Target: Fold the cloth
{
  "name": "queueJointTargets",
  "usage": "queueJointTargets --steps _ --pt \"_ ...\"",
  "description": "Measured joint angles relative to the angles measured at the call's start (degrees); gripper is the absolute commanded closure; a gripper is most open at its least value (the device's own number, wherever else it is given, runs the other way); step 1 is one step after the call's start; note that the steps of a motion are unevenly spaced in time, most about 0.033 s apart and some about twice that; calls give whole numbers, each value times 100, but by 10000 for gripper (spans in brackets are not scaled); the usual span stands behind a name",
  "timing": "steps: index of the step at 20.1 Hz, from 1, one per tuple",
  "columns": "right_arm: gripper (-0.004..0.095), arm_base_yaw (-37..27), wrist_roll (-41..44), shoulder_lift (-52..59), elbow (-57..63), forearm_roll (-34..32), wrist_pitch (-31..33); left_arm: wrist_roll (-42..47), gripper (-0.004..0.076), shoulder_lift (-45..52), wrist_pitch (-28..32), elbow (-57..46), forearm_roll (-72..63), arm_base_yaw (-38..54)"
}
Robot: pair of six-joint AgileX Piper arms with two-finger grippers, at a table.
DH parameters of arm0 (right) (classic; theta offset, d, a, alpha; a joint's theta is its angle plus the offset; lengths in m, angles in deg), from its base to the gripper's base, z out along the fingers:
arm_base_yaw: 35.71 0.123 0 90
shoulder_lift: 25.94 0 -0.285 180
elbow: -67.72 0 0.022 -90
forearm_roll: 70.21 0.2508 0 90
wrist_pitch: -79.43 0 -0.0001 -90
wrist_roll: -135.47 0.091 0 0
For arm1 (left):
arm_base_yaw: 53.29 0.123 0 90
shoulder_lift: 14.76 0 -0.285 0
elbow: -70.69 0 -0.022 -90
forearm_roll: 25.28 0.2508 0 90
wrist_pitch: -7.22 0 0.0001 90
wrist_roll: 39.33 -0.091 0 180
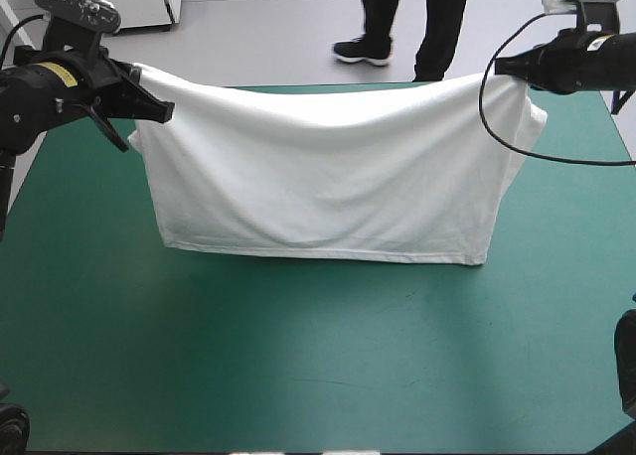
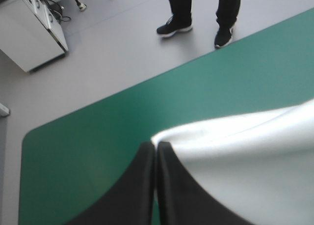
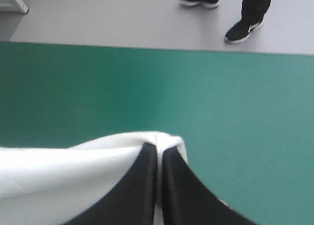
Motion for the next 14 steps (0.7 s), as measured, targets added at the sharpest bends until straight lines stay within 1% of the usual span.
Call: queueJointTargets --steps 1,2,3,5,7,9,10,12,13,14 --pt "923 0 0 0 -66 0 -77 0 733 -54 172 0 67 0" --pt "923 0 -27 -19 -210 0 -319 0 733 -235 543 0 206 0" --pt "923 0 -51 -41 -262 0 -434 0 733 -320 705 0 245 0" --pt "923 0 -152 -280 -555 0 -991 4 732 -739 1543 0 326 0" --pt "923 0 -172 -623 -896 13 -1206 4 733 -1031 2241 0 357 0" --pt "923 0 -186 -1056 -1290 135 -1334 4 733 -1343 2749 49 350 30" --pt "923 -35 -235 -1250 -1456 262 -1372 4 733 -1457 2869 124 344 63" --pt "923 -144 -476 -1656 -1781 767 -1395 4 733 -1774 3005 466 345 145" --pt "923 -222 -548 -1823 -1881 941 -1395 4 733 -1888 2998 629 350 175" --pt "923 -253 -592 -1878 -1895 979 -1386 4 733 -1932 2930 695 350 182"
